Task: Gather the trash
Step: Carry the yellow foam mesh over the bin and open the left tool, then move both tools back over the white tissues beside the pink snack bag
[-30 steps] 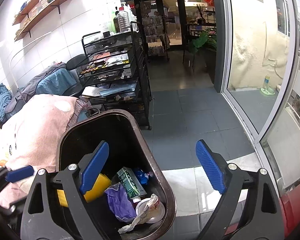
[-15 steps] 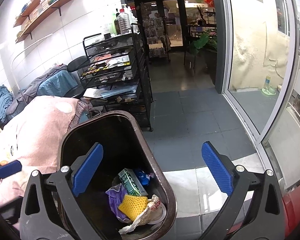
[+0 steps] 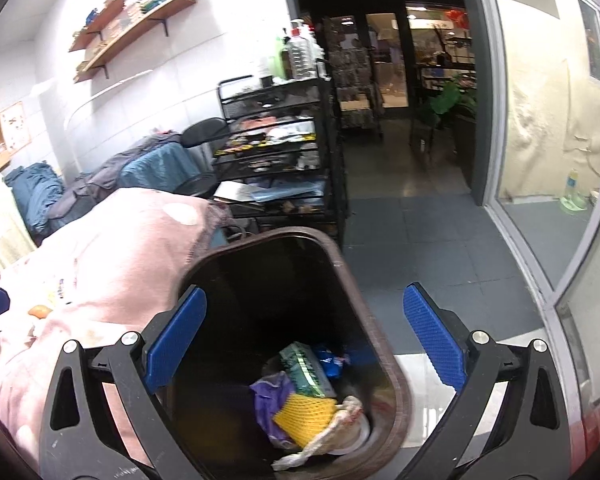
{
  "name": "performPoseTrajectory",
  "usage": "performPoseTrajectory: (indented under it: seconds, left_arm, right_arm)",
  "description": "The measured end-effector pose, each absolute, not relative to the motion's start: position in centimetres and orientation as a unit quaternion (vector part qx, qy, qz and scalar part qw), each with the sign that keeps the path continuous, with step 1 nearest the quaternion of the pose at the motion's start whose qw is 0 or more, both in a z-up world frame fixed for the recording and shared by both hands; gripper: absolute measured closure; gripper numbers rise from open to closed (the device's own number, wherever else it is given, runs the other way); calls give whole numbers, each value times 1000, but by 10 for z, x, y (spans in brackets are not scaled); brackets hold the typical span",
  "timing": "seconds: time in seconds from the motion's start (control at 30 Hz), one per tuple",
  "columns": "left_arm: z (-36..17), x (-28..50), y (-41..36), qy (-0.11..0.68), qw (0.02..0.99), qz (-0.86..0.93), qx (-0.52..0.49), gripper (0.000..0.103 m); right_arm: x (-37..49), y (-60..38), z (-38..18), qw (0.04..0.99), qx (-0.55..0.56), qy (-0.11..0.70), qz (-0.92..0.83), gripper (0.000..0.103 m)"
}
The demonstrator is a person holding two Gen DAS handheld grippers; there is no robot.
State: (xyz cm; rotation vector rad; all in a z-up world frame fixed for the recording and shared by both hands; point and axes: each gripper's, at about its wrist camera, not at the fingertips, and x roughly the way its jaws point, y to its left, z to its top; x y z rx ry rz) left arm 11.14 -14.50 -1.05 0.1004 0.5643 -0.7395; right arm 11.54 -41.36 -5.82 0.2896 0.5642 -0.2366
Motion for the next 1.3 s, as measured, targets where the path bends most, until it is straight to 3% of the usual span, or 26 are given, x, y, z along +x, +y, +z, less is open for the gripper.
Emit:
performPoseTrajectory:
  seconds: [0.83,1.07,1.23,1.3]
  left_arm:
    - [-41,165,62,352,924,-144,-28,5]
    - [-47,181,81,382,909,-157,-61,8]
    - [-52,202,60,413,892,-183,-25,13]
    - [-60,211,47,432,883,-181,11,26]
  right_arm:
    - [195,-231,-40,921,71,348,160,6]
    - [219,-180,-41,908,29,366,203,6]
    - [232,-158,-40,905,18,371,208,6]
    - [237,-154,-40,904,12,373,209,6]
